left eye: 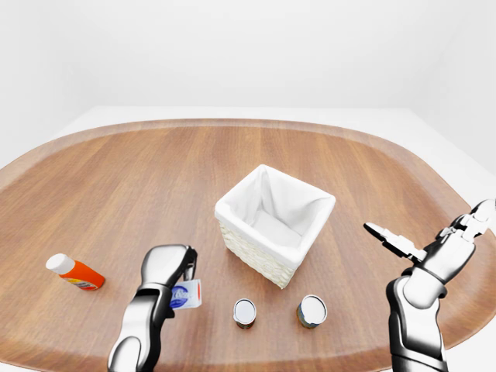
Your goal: Pick up the alphabet soup and the cream cheese box, and put them in the basket.
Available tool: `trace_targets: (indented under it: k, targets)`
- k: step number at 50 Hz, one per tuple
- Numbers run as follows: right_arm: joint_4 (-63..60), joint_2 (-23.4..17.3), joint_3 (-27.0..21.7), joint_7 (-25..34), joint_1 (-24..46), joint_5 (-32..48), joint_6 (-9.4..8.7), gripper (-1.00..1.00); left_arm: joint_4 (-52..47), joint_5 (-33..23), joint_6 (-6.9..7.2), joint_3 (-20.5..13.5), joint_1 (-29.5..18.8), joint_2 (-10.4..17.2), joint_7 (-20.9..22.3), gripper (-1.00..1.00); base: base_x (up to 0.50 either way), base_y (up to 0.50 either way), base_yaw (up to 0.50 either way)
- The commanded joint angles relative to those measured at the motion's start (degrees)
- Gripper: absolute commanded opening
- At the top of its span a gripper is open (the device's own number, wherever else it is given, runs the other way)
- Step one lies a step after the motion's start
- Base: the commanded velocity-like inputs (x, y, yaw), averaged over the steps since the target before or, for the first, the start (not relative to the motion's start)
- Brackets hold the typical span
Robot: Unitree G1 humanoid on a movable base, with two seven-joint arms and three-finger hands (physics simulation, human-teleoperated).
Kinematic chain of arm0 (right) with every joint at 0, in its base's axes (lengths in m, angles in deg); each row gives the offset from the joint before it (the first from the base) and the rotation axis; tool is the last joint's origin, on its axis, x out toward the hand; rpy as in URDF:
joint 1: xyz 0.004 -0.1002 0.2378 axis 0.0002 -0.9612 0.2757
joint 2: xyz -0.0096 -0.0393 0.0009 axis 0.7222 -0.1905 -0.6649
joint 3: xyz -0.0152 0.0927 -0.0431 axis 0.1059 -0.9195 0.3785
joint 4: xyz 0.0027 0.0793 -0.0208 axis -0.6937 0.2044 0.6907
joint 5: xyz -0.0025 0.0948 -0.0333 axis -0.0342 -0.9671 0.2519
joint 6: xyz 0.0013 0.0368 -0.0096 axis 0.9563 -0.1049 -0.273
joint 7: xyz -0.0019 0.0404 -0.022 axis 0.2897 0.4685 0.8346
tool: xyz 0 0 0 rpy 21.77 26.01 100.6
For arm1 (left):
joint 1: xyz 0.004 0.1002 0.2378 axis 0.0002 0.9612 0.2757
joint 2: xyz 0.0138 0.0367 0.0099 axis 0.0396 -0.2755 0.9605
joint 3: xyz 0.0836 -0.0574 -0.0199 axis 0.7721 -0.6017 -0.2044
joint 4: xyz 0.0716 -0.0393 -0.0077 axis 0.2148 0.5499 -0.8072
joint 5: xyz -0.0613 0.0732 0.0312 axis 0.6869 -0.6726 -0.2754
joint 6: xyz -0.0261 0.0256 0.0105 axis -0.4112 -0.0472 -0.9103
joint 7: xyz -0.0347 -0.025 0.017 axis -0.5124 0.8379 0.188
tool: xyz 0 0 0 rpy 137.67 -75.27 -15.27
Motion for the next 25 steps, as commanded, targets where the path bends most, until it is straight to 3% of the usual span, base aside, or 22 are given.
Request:
trace_targets:
  k: [1, 3, 9, 14, 21, 25]
  targets:
    - [-0.17, -0.01, 0.03, 0.0, 0.02, -0.07, -0.26, 1.0, -12.1, 0.43, 0.0, -1.11, -3.76, -1.6, 8.91, -1.0, 0.0, 0.0, 0.0]
    - [-0.05, 0.0, 0.02, 0.0, 0.03, -0.07, -0.15, 1.0, -13.44, -0.01, 0.21, -1.08, -5.7, -1.49, 10.47, -1.0, 0.0, 0.0, 0.0]
    - [0.02, -0.04, -0.02, 0.0, 0.0, -0.21, -0.11, 1.0, -18.27, -0.98, 2.93, -0.4, -10.53, -1.8, 18.16, -1.0, 0.0, 0.0, 0.0]
    - [-0.11, -0.05, -0.03, 0.0, 0.06, -0.25, -0.34, 1.0, -17.52, -0.67, 3.86, 0.38, -13.6, -1.86, 20.02, -1.0, 0.0, 0.0, 0.0]
    - [-0.04, -0.07, -0.08, 0.0, 0.11, -0.39, -0.32, 1.0, -18.88, -1.36, 6.79, 0.75, -22.07, -0.99, 27.03, -1.0, 0.0, 0.0, 0.0]
    - [-0.58, 0.02, -0.07, 0.0, -0.1, -0.39, -0.58, 1.0, -18.03, -1.81, 8.0, 1.27, -27.0, -0.68, 27.65, -1.0, 0.0, 0.0, 0.0]
